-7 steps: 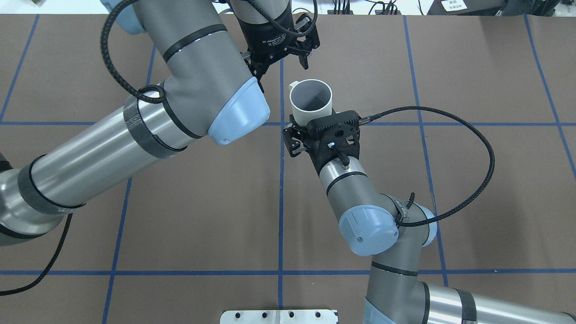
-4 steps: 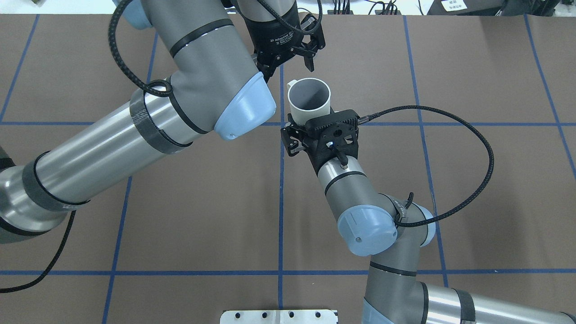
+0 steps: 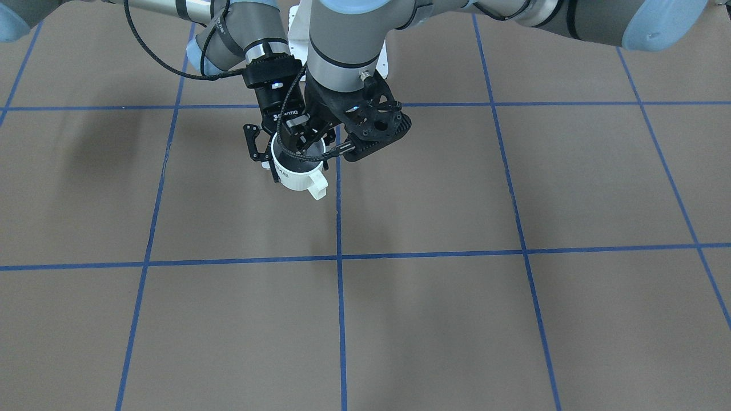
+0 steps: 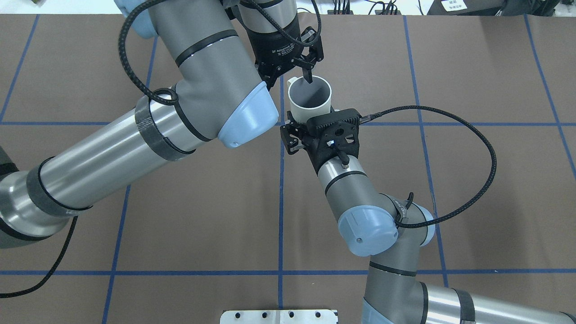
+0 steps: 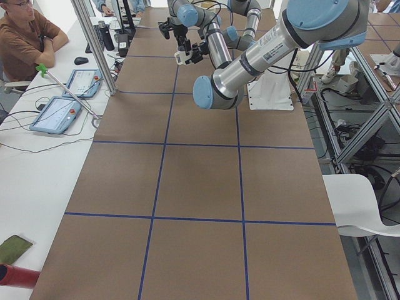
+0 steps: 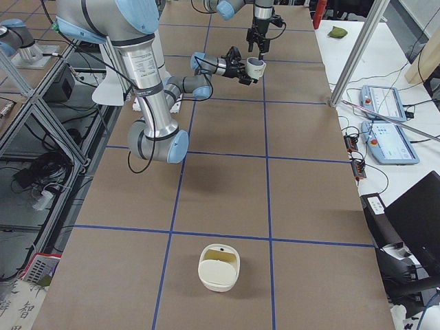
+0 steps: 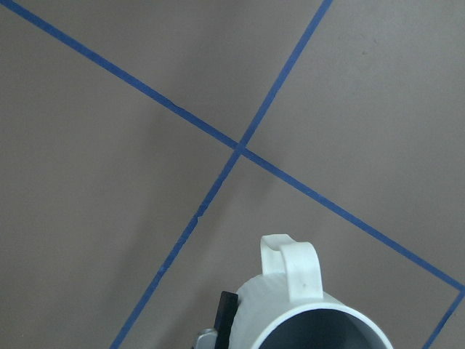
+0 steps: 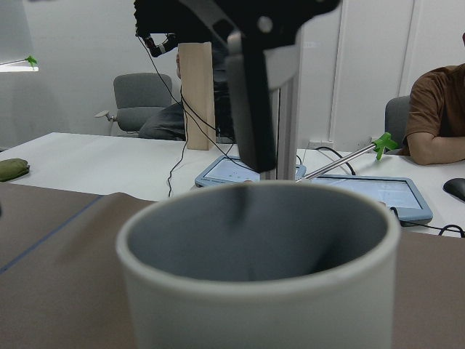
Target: Left arm hands cup to right arm to dump lemon
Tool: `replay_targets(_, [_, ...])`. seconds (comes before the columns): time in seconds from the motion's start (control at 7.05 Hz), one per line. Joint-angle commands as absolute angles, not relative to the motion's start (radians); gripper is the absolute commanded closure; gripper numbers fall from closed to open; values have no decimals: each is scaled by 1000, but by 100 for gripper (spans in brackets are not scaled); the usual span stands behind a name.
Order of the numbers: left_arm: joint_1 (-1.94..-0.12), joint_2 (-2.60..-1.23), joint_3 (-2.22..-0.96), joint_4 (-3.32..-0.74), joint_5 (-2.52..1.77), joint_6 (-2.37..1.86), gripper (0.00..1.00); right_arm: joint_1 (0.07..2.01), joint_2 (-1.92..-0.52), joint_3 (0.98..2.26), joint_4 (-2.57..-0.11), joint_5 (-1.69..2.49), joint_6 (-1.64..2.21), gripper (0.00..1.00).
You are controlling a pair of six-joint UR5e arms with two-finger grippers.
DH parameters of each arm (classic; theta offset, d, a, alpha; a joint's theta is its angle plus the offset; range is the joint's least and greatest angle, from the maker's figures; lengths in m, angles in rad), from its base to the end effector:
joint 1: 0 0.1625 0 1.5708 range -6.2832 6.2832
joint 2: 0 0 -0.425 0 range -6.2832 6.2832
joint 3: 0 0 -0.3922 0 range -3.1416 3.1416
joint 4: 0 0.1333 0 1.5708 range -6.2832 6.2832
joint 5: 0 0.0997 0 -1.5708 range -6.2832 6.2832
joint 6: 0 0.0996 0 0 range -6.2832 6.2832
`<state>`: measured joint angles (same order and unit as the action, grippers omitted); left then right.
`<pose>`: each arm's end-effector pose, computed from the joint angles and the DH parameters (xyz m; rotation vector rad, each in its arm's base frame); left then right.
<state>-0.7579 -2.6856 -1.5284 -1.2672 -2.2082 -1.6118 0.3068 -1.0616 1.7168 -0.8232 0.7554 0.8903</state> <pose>0.4549 -0.5324 -0.0066 -0.3090 0.9149 -0.4920 -0.5119 -0.3781 0.2077 1.2024 -0.8306 0.2660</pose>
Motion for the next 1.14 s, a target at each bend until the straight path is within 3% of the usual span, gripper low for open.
replay_targets(0.0, [-749,-2686,-1531,-1264,-2215,-1624,14,307,-1062,1713,-821,715,891,39])
replay_targets(0.28, [-747,-2684,-1532,-1264,-2252,-1626,21,307,-1062,1713,-821,712,891,35])
replay_targets(0.57, [-738,-2686,-1531,-1266,-2252,-1647,35,305,-1062,1712,-821,710,891,32])
replay_targets(0.99, [-732,-2686,-1534,-1266,-2253,-1647,44,305,-1062,1712,-821,710,891,26])
